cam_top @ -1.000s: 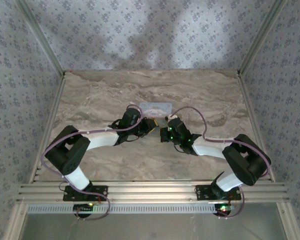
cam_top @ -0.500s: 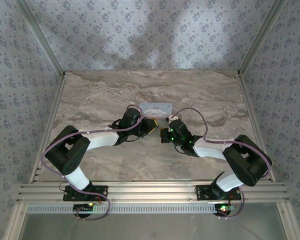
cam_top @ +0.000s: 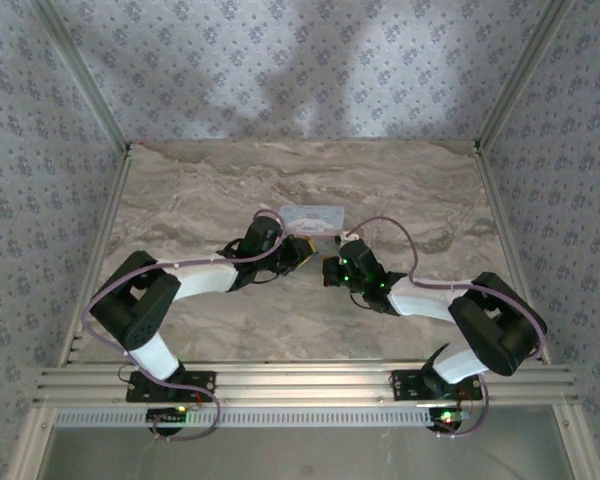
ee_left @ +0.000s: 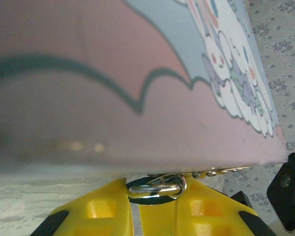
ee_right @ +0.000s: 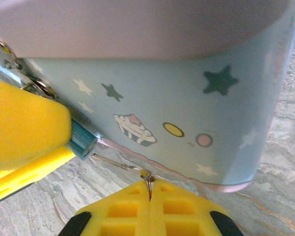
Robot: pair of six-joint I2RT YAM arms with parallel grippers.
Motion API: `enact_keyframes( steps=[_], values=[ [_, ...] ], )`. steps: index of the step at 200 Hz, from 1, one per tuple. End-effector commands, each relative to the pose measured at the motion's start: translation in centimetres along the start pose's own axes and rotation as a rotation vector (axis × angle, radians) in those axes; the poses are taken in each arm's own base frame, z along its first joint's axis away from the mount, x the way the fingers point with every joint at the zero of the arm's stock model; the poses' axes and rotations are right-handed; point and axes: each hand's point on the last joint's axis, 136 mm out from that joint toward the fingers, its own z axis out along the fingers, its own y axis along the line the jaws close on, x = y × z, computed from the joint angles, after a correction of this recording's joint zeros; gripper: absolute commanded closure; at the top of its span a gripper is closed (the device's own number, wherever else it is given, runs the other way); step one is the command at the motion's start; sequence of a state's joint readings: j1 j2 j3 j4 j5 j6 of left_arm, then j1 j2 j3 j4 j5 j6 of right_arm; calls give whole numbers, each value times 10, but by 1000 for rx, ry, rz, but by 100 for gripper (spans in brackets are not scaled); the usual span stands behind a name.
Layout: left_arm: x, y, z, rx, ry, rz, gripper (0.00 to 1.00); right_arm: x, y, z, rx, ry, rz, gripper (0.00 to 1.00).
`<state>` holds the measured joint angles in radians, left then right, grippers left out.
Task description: Unlock the padlock with the key
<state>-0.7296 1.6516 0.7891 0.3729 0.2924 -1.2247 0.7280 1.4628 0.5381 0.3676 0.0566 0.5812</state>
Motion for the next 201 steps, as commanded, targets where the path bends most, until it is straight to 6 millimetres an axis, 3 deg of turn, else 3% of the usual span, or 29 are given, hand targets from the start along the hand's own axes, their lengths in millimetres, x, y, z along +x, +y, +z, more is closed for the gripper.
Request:
enact_keyframes(
  steps=[1,201],
  values=[
    [3,-19,-1,57,13,3,90,1,-6,-5,34,-3,15,100],
    [3,-18,2,53,21,1,90,-8,8,5,-14,1,10,100]
  ],
)
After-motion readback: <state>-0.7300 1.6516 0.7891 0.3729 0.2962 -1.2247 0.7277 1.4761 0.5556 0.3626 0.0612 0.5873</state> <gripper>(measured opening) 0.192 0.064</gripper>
